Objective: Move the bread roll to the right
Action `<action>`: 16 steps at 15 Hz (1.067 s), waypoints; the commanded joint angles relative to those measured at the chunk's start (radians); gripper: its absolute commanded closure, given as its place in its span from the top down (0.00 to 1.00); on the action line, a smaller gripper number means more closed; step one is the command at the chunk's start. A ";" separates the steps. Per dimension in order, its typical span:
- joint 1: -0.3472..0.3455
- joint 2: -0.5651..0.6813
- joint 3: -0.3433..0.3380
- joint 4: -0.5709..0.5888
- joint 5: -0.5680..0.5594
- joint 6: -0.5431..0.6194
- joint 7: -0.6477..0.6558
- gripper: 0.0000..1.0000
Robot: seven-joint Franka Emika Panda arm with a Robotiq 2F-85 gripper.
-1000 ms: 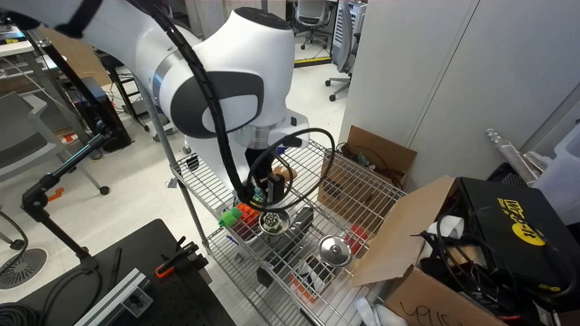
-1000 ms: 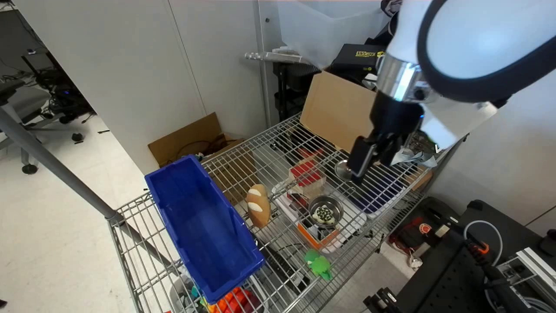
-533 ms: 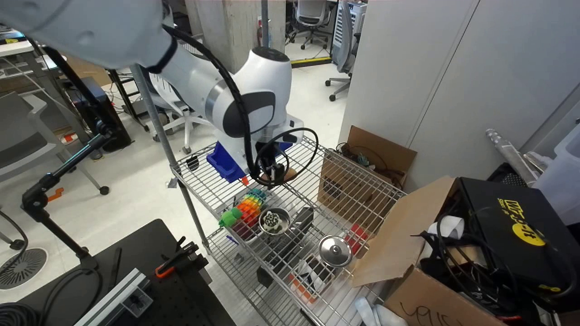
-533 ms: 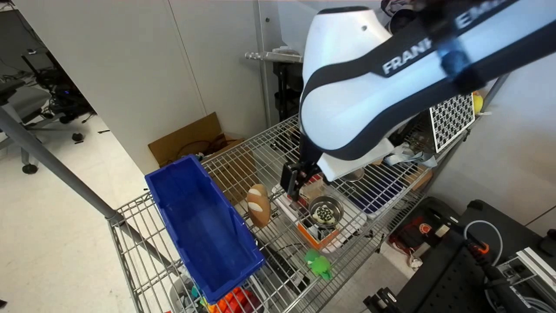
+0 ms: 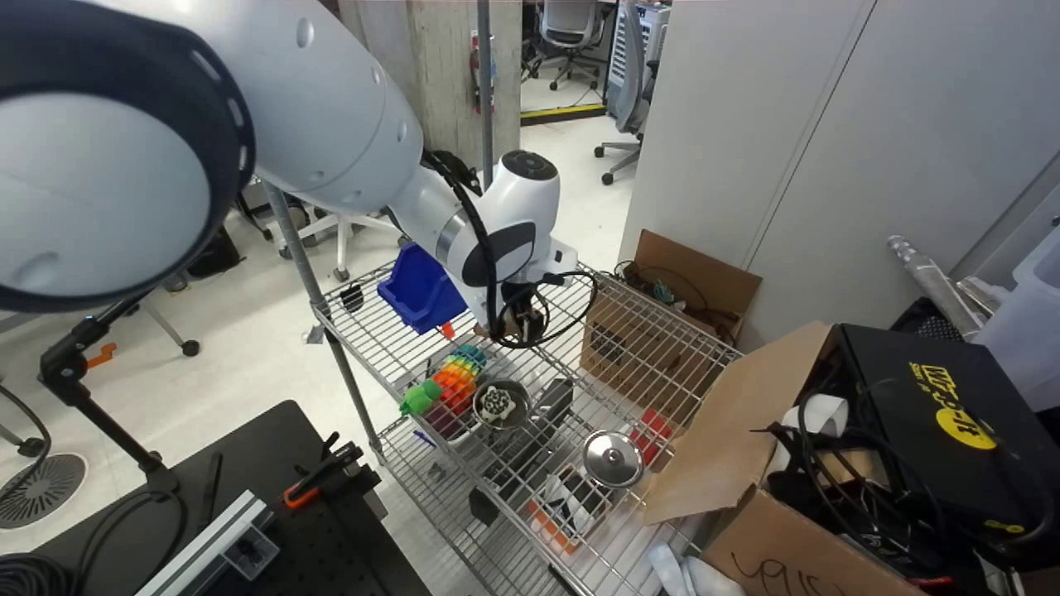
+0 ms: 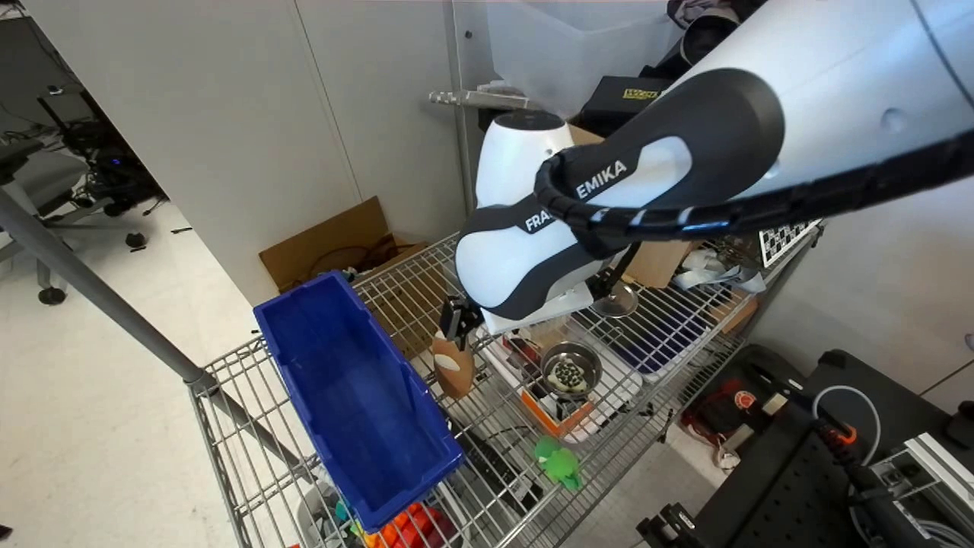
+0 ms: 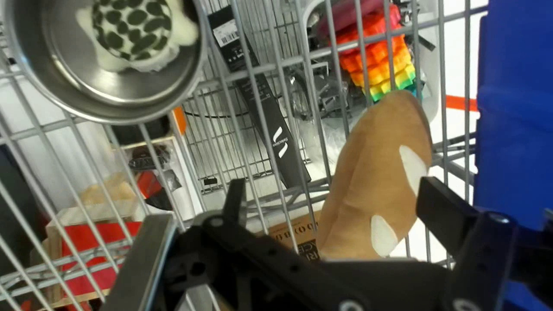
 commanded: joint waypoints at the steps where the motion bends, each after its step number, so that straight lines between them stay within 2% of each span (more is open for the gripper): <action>1: 0.002 0.097 0.029 0.118 0.052 0.046 0.025 1.00; 4: 0.004 0.149 0.047 0.169 0.073 0.071 0.031 1.00; 5: 0.003 0.166 0.055 0.187 0.079 0.067 0.029 0.94; 6: 0.004 0.181 0.058 0.203 0.082 0.067 0.032 0.72; 8: 0.009 0.213 0.054 0.234 0.082 0.062 0.042 0.68; 12: 0.006 0.259 0.056 0.282 0.084 0.041 0.057 0.37; 16: -0.017 0.214 0.094 0.264 0.112 0.055 0.030 0.10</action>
